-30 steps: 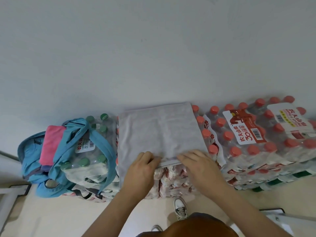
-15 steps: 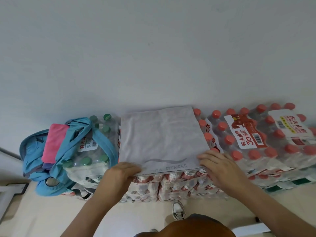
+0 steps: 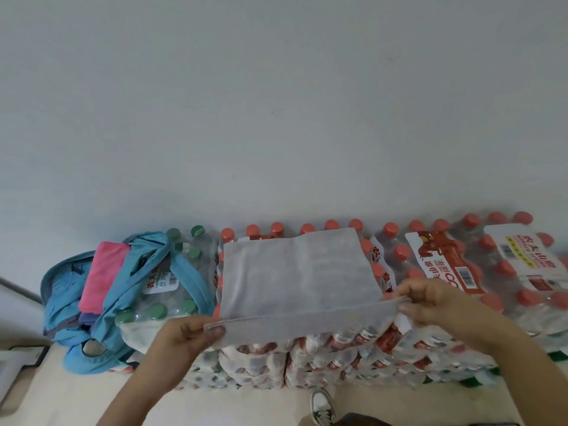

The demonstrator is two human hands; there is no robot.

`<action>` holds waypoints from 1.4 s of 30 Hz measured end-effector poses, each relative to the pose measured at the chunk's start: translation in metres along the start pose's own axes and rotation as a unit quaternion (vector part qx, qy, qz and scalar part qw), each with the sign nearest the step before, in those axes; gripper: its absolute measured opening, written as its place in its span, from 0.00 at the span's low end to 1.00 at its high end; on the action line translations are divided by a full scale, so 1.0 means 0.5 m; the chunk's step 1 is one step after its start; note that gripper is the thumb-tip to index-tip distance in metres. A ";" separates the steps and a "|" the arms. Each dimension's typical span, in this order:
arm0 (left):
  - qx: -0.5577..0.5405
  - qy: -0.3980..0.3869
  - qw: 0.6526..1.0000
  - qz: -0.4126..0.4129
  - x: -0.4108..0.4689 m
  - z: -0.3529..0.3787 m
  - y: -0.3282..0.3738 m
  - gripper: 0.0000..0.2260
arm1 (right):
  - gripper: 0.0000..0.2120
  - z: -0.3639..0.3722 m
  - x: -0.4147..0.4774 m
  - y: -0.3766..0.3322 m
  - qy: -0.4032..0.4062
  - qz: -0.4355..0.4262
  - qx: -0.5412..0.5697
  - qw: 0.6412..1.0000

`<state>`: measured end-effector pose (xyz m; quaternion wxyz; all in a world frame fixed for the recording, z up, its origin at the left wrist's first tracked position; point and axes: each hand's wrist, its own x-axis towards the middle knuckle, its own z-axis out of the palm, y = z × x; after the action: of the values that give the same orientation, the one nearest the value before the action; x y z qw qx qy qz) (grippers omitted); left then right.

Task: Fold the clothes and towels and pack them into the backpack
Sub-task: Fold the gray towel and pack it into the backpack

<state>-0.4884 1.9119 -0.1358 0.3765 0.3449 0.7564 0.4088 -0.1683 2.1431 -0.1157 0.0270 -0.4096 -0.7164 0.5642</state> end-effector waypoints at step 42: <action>0.268 0.329 0.902 -0.076 0.357 0.098 -0.015 0.10 | 0.04 -0.018 0.406 -0.003 0.223 -0.024 -0.290 0.930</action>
<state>-0.5335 2.0743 -0.2123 0.0289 0.2201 0.9421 0.2512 -0.2992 2.2755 -0.1969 0.0793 -0.4976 -0.8339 0.2252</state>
